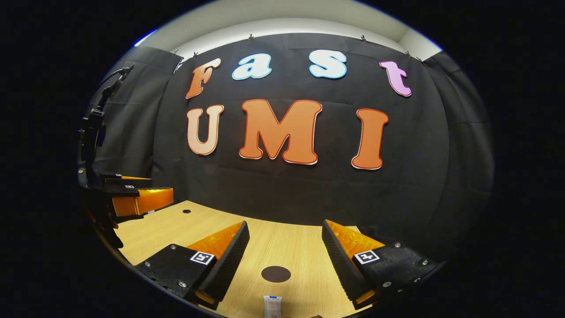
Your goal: Put the toothbrush and toothpaste on the desktop into the cup, then pick up the cup and place it on the coaster on the desktop.
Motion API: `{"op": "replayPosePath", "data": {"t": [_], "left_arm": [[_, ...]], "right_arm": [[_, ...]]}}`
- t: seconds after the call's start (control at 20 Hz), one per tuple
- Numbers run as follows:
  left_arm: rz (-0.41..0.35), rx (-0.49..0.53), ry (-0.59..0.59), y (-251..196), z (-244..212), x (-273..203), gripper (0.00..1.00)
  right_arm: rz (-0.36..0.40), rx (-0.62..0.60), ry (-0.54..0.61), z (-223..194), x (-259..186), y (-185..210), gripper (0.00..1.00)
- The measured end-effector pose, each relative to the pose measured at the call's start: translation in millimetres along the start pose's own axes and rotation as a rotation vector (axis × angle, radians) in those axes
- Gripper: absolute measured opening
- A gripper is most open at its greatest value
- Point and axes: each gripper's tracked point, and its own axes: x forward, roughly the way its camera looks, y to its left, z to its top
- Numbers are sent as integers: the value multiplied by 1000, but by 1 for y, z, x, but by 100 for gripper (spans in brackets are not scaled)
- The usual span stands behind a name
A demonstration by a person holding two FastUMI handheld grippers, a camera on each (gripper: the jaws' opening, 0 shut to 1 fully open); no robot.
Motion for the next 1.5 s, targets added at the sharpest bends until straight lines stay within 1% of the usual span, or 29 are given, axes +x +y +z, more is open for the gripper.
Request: {"op": "replayPosePath", "data": {"t": [0.15, 0.35, 0.5, 0.65, 0.95, 1.05, 1.2, 1.35, 1.5], "left_arm": [[-24, -22, 67, -6, -14, 8, 98], [-38, -38, 174, -10, -44, 16, 97], [-51, -56, 269, -13, -72, 21, 97], [-55, -68, 369, -14, -100, 23, 98], [-62, -83, 540, -13, -150, 18, 98], [-62, -91, 593, -14, -165, 18, 98], [-64, -108, 686, -17, -197, 16, 99], [-56, -105, 766, -17, -218, 15, 98], [-50, -138, 850, -17, -244, 12, 98]], "right_arm": [[-12, -16, 38, -8, 3, -2, 99], [-12, -15, 94, -23, 4, -2, 99], [-7, -10, 171, -46, 5, -2, 99], [17, 3, 269, -75, 3, 3, 99], [34, 0, 464, -125, 4, 14, 100], [69, 15, 551, -141, 6, 25, 99], [77, 30, 648, -162, 6, 36, 93], [88, 26, 743, -172, 4, 42, 93], [118, 45, 844, -175, 1, 49, 93]]}}
